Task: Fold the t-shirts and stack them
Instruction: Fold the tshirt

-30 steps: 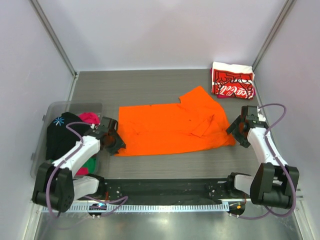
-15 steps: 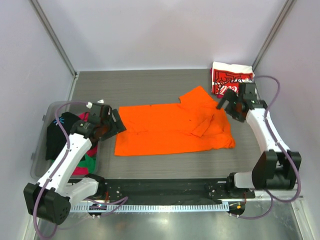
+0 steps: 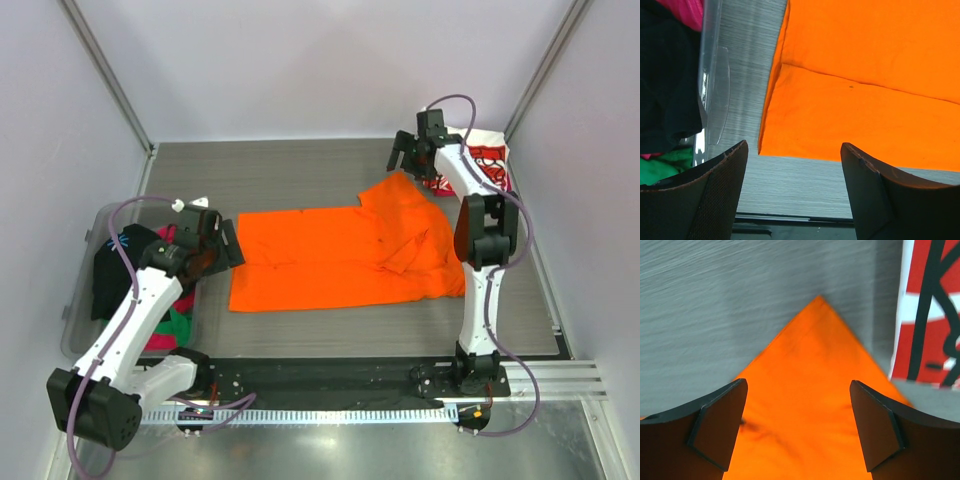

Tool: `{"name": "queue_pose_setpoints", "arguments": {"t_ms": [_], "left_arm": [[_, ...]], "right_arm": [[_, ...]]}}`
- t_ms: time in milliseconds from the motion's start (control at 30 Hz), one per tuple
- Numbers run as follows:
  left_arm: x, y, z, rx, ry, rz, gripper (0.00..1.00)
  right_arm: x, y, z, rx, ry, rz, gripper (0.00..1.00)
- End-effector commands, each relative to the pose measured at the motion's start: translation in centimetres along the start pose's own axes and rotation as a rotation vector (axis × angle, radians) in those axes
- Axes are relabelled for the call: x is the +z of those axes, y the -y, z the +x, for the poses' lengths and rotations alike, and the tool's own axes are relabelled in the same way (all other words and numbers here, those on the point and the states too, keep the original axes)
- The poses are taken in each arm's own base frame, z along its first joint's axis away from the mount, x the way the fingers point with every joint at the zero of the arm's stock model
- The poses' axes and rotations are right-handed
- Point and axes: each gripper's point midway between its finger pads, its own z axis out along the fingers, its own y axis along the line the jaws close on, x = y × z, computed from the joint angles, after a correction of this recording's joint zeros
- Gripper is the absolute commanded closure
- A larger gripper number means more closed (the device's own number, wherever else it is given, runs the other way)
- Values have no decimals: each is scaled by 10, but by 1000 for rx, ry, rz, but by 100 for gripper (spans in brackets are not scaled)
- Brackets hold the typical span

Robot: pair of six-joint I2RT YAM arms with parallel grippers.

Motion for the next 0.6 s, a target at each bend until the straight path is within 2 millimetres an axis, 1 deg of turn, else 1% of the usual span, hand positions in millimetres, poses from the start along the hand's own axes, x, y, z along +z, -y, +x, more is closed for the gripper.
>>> {"name": "queue_pose_setpoints", "arguments": {"t_ms": [0,33,67,100,133,200,233,300,333,367,400,433,500,533,567], "left_arm": [[0,-4,-3,18,15,-9,25],[0,-4,-3,17,15,-6,25],[-1,-3,-3,16,18,-3,25],[-1,-4,-2,15,18,-6,25],[-2,-4,-2,14,21,-4,25],[-1,-4,-1,10,15,-1,25],[-1,-3,0,11,12,2,25],[0,-2,1,11,5,7,24],[0,-3,1,11,8,6,25],[0,-3,1,11,4,3,25],[0,-3,1,11,4,3,25],[1,-3,2,13,2,5,25],[2,-3,2,13,0,1,25],[1,-3,2,12,0,1,25],[1,-3,3,13,0,2,25]], "right_arm": [[10,-6,-25,-85,69,64,11],[21,-1,-29,-94,84,103,11],[28,1,-29,-105,84,119,11],[30,-1,-38,-109,111,126,12],[45,7,-32,-114,98,160,13],[53,12,-35,-115,109,186,14],[62,12,-35,-114,109,188,16],[70,11,-34,-110,106,178,17],[72,9,-37,-107,116,176,18],[81,13,-32,-109,106,190,18],[83,12,-33,-109,113,191,19],[89,16,-30,-111,109,210,19],[94,19,-27,-117,109,225,19],[98,22,-23,-118,102,236,20],[100,24,-20,-122,93,239,24]]}}
